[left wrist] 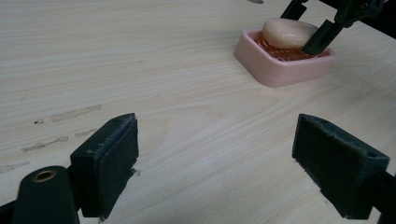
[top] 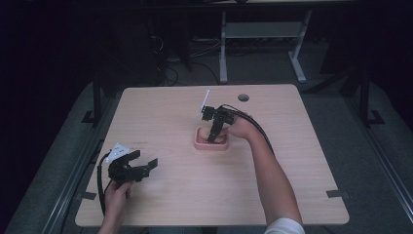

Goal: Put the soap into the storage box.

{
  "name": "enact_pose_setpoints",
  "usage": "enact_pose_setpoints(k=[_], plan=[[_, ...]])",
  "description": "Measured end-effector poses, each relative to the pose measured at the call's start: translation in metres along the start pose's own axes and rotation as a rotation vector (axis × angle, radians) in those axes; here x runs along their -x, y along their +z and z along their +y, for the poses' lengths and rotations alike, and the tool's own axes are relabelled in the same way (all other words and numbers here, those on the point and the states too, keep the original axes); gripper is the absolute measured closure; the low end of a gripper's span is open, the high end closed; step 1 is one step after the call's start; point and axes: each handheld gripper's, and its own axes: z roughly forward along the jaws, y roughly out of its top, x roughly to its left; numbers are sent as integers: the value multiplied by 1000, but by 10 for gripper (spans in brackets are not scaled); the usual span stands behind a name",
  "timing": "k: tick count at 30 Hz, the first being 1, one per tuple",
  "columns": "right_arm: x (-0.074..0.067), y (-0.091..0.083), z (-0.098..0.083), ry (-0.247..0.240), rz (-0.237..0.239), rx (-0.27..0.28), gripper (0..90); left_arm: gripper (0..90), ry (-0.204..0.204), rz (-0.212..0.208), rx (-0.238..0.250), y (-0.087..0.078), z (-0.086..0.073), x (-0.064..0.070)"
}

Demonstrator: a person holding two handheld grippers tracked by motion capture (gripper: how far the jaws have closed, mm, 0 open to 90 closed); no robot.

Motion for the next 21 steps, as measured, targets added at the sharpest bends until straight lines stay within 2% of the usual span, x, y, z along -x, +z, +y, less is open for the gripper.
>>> enact_pose_setpoints(k=[21], plan=[[1, 4, 1, -3, 1, -9, 317, 142, -1, 1, 3, 0, 0, -1]])
